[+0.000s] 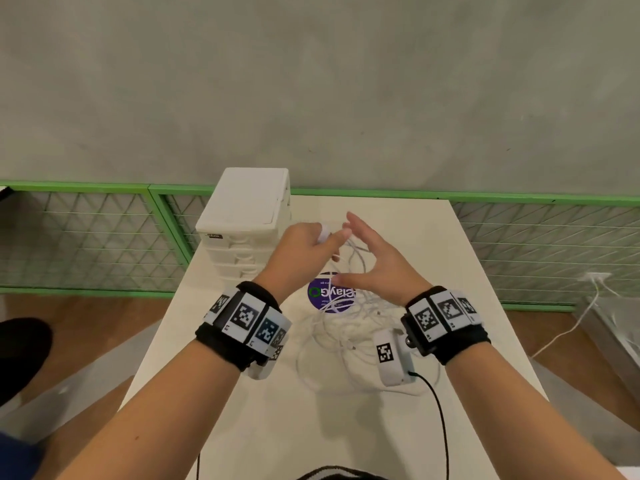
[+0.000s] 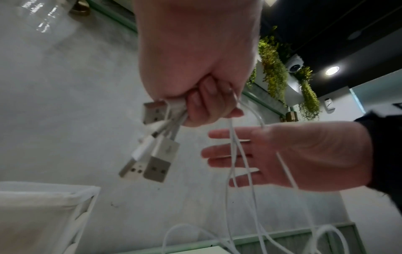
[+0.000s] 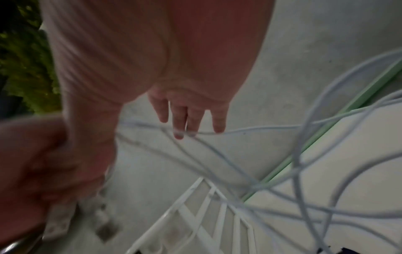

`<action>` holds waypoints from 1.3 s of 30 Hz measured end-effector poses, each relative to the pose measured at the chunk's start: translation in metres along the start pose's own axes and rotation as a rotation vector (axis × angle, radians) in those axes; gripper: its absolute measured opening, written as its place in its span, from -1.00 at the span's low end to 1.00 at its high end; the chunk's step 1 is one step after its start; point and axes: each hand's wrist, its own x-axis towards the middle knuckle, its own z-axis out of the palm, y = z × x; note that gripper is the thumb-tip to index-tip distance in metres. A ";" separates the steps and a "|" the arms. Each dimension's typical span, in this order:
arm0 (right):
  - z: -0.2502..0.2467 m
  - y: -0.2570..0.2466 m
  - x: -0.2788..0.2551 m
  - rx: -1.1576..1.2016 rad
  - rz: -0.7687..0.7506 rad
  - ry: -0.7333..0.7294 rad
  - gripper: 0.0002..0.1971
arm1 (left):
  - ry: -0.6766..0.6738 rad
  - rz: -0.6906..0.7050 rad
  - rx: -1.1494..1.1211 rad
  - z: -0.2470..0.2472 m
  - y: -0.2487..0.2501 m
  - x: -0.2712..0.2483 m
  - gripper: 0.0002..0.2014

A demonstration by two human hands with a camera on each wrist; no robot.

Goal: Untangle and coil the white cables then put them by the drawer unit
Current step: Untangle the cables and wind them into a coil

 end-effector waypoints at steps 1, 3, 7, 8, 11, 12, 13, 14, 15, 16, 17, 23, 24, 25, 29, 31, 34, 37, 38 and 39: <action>0.004 0.001 0.002 0.018 -0.023 0.013 -0.34 | -0.035 0.025 0.003 0.001 0.004 -0.003 -0.55; 0.003 0.004 0.004 0.031 -0.046 0.088 -0.75 | -0.086 0.045 0.097 -0.001 0.006 -0.006 -0.55; -0.014 0.006 0.007 0.174 -0.053 0.339 -0.87 | -0.386 -0.076 0.292 -0.003 -0.006 -0.012 -0.55; -0.016 0.005 0.008 0.193 -0.069 0.378 -0.91 | -0.465 -0.081 0.313 0.000 -0.007 -0.015 -0.55; -0.016 0.010 0.012 0.162 -0.073 0.424 -0.96 | -0.612 -0.045 0.193 0.010 -0.002 -0.024 -0.55; -0.014 0.015 0.012 0.145 -0.056 0.410 -0.91 | -0.636 -0.041 0.055 0.010 0.001 -0.026 -0.55; -0.013 0.021 0.012 0.120 -0.040 0.379 -0.83 | -0.647 -0.038 -0.108 0.010 0.006 -0.027 -0.54; -0.010 0.028 0.011 0.077 -0.021 0.337 -0.73 | -0.648 -0.032 -0.272 0.009 0.010 -0.027 -0.53; -0.007 0.034 0.008 0.032 0.002 0.289 -0.67 | -0.641 -0.019 -0.422 0.007 0.014 -0.027 -0.52; -0.003 0.038 0.005 0.000 0.040 0.248 -0.62 | -0.624 -0.003 -0.550 0.006 0.017 -0.025 -0.51; 0.001 0.043 0.002 -0.016 0.089 0.221 -0.58 | -0.597 0.012 -0.658 0.004 0.021 -0.022 -0.51; 0.026 0.060 -0.017 -0.147 0.216 -0.045 -0.89 | -0.388 0.011 -1.010 -0.005 0.032 -0.002 -0.38; 0.027 0.060 -0.017 -0.172 0.196 -0.056 -0.95 | -0.333 0.004 -1.060 -0.004 0.033 -0.002 -0.39; 0.027 0.060 -0.018 -0.203 0.165 -0.056 -0.94 | -0.261 0.006 -1.123 -0.003 0.034 -0.001 -0.41; 0.033 0.055 -0.019 -0.357 0.001 -0.098 -0.96 | 0.158 0.051 -1.191 0.000 0.034 0.015 -0.64; 0.038 0.052 -0.020 -0.433 -0.071 -0.179 -0.90 | 0.337 0.101 -0.981 0.004 0.024 0.022 -0.75; 0.038 0.049 -0.017 -0.446 -0.182 -0.182 -0.92 | 0.309 0.210 -0.228 0.013 0.003 0.023 -0.83; 0.025 0.047 -0.012 -0.399 -0.159 -0.149 -0.89 | -0.121 -0.069 0.585 0.020 -0.014 0.017 -0.68; 0.021 0.048 -0.011 -0.391 -0.144 -0.140 -0.87 | -0.240 -0.120 0.650 0.020 -0.018 0.013 -0.65; 0.016 0.050 -0.010 -0.377 -0.135 -0.127 -0.86 | -0.352 -0.147 0.607 0.019 -0.022 0.010 -0.62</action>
